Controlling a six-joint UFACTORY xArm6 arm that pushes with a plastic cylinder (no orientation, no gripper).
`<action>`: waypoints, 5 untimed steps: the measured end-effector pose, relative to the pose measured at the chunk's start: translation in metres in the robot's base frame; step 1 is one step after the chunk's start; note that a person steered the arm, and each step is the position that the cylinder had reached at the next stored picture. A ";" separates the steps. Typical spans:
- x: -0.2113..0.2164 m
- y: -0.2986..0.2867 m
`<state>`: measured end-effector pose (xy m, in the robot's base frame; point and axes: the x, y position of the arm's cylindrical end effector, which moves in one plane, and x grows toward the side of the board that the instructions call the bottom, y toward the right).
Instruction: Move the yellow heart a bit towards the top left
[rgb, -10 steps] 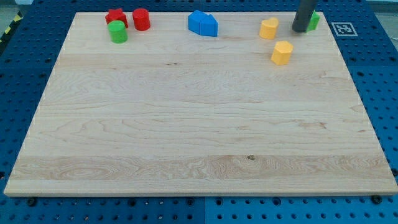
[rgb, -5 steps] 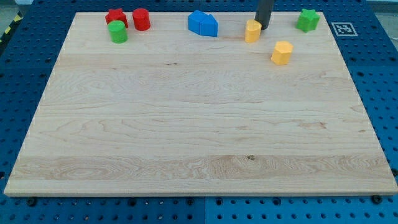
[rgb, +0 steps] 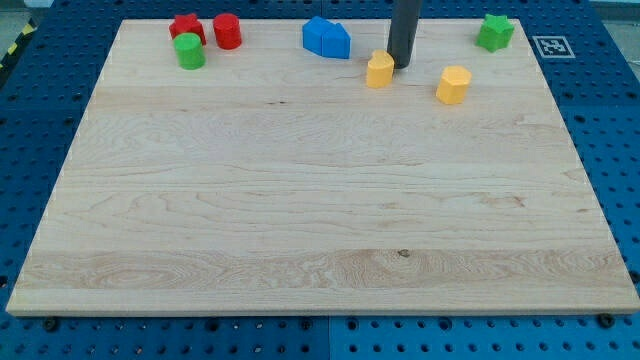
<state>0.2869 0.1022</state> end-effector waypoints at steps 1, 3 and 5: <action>0.005 -0.008; 0.037 -0.028; 0.069 -0.059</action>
<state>0.3556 0.0432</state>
